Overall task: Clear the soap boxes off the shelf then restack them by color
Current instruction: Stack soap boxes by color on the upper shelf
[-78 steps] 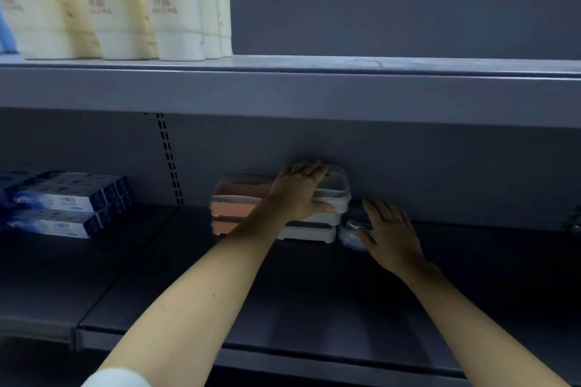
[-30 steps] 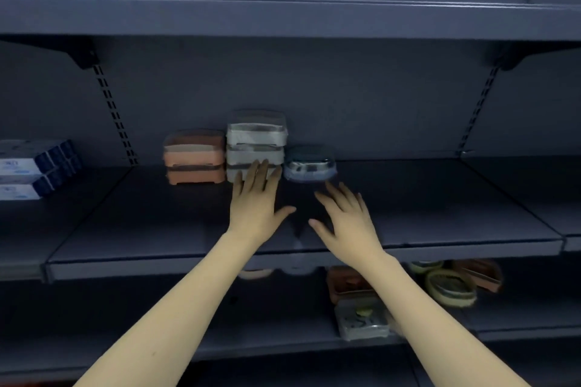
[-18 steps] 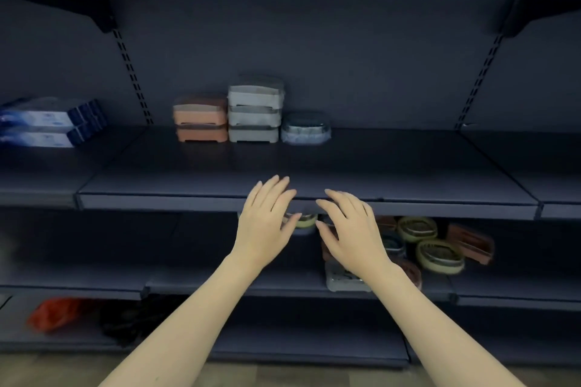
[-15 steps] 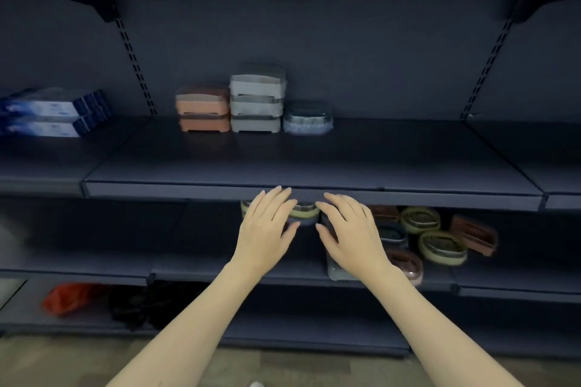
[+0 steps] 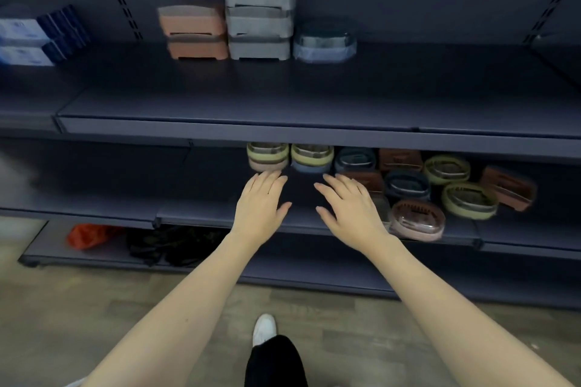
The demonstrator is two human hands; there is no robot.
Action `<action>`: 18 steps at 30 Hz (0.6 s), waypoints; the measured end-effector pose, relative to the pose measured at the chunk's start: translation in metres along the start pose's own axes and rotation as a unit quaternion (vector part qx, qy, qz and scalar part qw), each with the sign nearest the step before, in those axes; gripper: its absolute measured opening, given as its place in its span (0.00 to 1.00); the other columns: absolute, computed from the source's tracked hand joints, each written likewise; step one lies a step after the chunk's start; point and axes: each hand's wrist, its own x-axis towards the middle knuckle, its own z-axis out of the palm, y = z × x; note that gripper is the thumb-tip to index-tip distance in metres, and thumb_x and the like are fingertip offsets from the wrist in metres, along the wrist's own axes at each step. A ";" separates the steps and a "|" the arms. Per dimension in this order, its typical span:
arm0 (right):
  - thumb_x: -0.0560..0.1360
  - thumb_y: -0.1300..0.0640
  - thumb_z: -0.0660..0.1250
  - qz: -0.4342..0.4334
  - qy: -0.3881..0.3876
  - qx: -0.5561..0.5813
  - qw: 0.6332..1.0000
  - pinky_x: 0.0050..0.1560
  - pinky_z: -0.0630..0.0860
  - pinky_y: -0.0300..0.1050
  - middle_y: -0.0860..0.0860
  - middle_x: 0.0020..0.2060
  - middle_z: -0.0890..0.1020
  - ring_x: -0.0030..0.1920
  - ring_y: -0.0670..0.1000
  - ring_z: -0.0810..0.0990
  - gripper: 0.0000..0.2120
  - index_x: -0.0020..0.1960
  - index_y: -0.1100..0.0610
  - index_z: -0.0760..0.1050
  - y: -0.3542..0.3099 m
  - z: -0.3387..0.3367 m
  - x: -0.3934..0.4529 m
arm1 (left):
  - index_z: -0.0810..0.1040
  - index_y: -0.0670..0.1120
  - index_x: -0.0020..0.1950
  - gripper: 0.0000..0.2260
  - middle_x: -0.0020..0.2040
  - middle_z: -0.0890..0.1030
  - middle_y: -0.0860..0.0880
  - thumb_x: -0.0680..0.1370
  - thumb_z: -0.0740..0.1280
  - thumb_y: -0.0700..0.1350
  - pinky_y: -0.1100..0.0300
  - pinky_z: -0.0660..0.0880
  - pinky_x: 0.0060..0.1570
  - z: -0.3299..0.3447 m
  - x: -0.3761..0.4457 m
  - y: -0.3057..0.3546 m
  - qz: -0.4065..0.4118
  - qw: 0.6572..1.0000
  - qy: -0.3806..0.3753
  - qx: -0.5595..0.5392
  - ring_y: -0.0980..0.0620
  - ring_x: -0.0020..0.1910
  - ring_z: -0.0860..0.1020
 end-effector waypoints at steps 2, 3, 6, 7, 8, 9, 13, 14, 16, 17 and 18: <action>0.72 0.52 0.68 0.001 -0.013 -0.005 1.000 0.62 0.70 0.58 0.56 0.62 0.77 0.63 0.60 0.75 0.21 0.63 0.57 0.75 0.007 0.019 0.006 | 0.77 0.38 0.60 0.26 0.58 0.79 0.41 0.66 0.78 0.46 0.45 0.71 0.61 0.021 0.003 -0.008 -0.011 1.000 -0.017 0.008 0.41 0.57 0.78; 0.71 0.52 0.69 0.002 -0.017 -0.009 1.000 0.61 0.70 0.58 0.56 0.62 0.77 0.62 0.60 0.75 0.21 0.63 0.57 0.75 0.010 0.029 0.010 | 0.77 0.38 0.60 0.27 0.57 0.80 0.41 0.65 0.78 0.46 0.45 0.72 0.60 0.032 0.005 -0.013 -0.018 1.000 -0.022 0.011 0.41 0.57 0.78; 0.71 0.51 0.72 0.010 -0.024 -0.008 1.000 0.59 0.72 0.58 0.56 0.62 0.77 0.63 0.60 0.74 0.23 0.63 0.56 0.75 0.020 0.060 0.024 | 0.75 0.38 0.62 0.29 0.58 0.79 0.40 0.65 0.78 0.48 0.44 0.71 0.60 0.067 0.013 -0.028 -0.048 0.998 -0.037 0.013 0.39 0.57 0.77; 0.70 0.51 0.72 0.013 -0.025 -0.009 1.000 0.59 0.72 0.59 0.57 0.63 0.77 0.64 0.61 0.74 0.23 0.63 0.56 0.75 0.024 0.071 0.030 | 0.75 0.37 0.63 0.30 0.59 0.78 0.39 0.66 0.78 0.49 0.44 0.71 0.60 0.079 0.017 -0.034 -0.056 0.997 -0.041 0.016 0.38 0.58 0.77; 0.70 0.50 0.73 0.013 -0.028 -0.012 0.999 0.59 0.72 0.60 0.57 0.63 0.77 0.63 0.61 0.74 0.23 0.63 0.56 0.76 0.028 0.081 0.036 | 0.74 0.37 0.64 0.31 0.60 0.78 0.38 0.66 0.77 0.50 0.43 0.71 0.60 0.091 0.021 -0.041 -0.060 0.997 -0.047 0.021 0.37 0.59 0.77; 0.70 0.50 0.72 0.009 -0.030 -0.017 0.999 0.59 0.72 0.61 0.57 0.63 0.77 0.63 0.62 0.75 0.23 0.63 0.56 0.76 0.033 0.091 0.044 | 0.73 0.36 0.64 0.32 0.61 0.77 0.37 0.66 0.77 0.51 0.43 0.71 0.60 0.102 0.027 -0.047 -0.061 0.997 -0.049 0.026 0.37 0.60 0.76; 0.79 0.45 0.57 -0.002 -0.052 -0.044 0.998 0.72 0.53 0.54 0.53 0.75 0.59 0.75 0.56 0.55 0.26 0.75 0.52 0.59 0.054 0.133 0.077 | 0.54 0.40 0.76 0.37 0.76 0.57 0.41 0.76 0.66 0.57 0.50 0.51 0.73 0.143 0.052 -0.071 -0.082 0.993 -0.051 0.063 0.42 0.75 0.57; 0.80 0.43 0.54 -0.002 -0.055 -0.046 0.997 0.73 0.48 0.53 0.51 0.76 0.54 0.76 0.54 0.50 0.27 0.76 0.50 0.54 0.061 0.145 0.084 | 0.49 0.43 0.77 0.38 0.77 0.51 0.43 0.77 0.63 0.59 0.52 0.47 0.73 0.155 0.059 -0.079 -0.087 0.993 -0.050 0.069 0.44 0.76 0.52; 0.80 0.42 0.52 -0.004 -0.048 -0.049 0.998 0.74 0.45 0.52 0.49 0.77 0.50 0.76 0.53 0.45 0.28 0.77 0.49 0.51 0.071 0.164 0.098 | 0.45 0.45 0.77 0.40 0.78 0.47 0.46 0.76 0.62 0.61 0.53 0.44 0.73 0.173 0.073 -0.094 -0.094 0.992 -0.039 0.068 0.46 0.76 0.49; 0.80 0.42 0.52 -0.007 -0.042 -0.048 0.998 0.74 0.45 0.52 0.49 0.77 0.49 0.76 0.52 0.44 0.28 0.77 0.49 0.51 0.075 0.173 0.105 | 0.45 0.45 0.77 0.40 0.78 0.47 0.46 0.76 0.63 0.61 0.53 0.44 0.74 0.181 0.079 -0.101 -0.096 0.993 -0.033 0.063 0.46 0.76 0.48; 0.80 0.42 0.53 -0.012 -0.031 -0.052 0.998 0.74 0.45 0.52 0.49 0.77 0.49 0.76 0.53 0.45 0.28 0.76 0.49 0.52 0.078 0.180 0.111 | 0.46 0.45 0.77 0.40 0.78 0.47 0.46 0.75 0.64 0.61 0.53 0.43 0.74 0.188 0.084 -0.108 -0.095 0.993 -0.028 0.059 0.47 0.76 0.47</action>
